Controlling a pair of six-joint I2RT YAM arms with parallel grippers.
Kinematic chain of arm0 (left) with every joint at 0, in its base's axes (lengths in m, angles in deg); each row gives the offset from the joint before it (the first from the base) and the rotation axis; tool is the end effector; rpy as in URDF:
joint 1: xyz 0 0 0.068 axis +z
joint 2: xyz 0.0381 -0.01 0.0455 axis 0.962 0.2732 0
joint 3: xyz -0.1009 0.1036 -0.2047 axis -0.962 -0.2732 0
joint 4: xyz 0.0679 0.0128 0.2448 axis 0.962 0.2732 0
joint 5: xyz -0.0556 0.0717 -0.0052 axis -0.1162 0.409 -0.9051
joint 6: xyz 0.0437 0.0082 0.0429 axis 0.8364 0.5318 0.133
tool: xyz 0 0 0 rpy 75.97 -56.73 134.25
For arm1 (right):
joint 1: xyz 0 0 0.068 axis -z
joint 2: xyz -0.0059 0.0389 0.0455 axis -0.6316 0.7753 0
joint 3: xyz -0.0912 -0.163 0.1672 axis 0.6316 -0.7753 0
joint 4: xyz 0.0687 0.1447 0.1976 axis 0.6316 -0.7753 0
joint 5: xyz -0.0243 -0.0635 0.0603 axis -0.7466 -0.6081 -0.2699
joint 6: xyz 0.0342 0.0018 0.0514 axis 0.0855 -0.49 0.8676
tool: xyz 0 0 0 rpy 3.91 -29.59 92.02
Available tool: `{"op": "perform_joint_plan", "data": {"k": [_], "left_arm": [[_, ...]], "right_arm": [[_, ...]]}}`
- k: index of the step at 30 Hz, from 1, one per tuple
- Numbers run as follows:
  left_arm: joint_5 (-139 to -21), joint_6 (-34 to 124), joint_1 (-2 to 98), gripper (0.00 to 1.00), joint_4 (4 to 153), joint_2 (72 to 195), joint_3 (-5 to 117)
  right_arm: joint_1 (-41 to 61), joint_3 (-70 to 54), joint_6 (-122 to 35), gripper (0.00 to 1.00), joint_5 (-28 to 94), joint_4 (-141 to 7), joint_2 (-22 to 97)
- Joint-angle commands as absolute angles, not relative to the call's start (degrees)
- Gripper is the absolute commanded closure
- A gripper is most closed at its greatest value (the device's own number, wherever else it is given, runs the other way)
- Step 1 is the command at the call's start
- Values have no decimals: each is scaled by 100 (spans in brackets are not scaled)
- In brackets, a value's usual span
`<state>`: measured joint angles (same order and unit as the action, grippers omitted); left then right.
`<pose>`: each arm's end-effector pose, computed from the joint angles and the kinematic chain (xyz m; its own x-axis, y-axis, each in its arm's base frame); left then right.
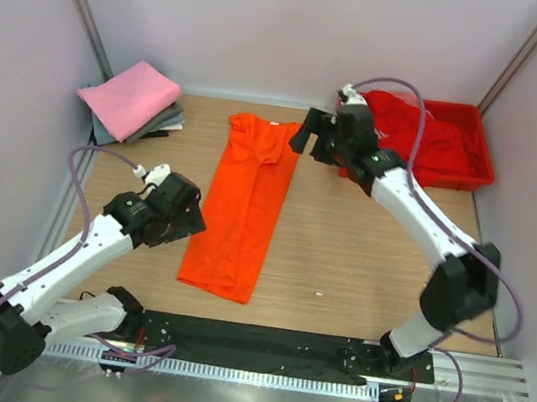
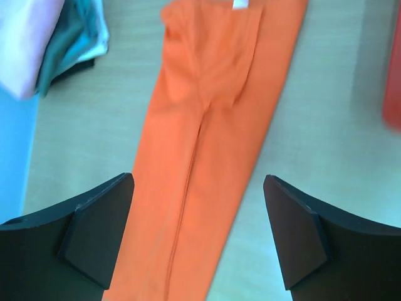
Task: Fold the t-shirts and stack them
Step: Fold the tshirt
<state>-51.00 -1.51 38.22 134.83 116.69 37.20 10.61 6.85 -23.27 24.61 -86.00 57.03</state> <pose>0.1683 -0.1014 0.2563 -0.7110 -0.4644 -0.5280 -0.3786 0.8856 -0.2690 0.3641 0.1972 0.3044 -0.6080 0.1862 -0.7718 -0.2101 0.8997 0.3826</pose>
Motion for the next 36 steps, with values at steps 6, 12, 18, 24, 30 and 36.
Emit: {"op": "perform_joint_plan", "data": {"k": [6,12,18,24,30,36], "left_arm": [[-5595,511,4461,22,12778,12116,2774],[-5806,450,4488,29,12109,12705,2379],[-6070,363,4488,34,11915,12469,1887],[-6263,195,4488,45,11801,12082,1368],[-6448,151,4488,75,11634,12028,1174],[-6597,107,4479,87,11669,11871,1113]], "right_arm": [[-211,-2918,-276,12,2826,-8566,3774],[-1127,-4062,673,15,2624,-7828,3562],[-1655,-4160,947,16,2598,-7512,3965],[-1902,-3905,991,20,2448,-7388,4510],[-2068,-3974,1105,37,2492,-7143,4687],[-2393,-4308,1412,42,2404,-7011,4485]]}}
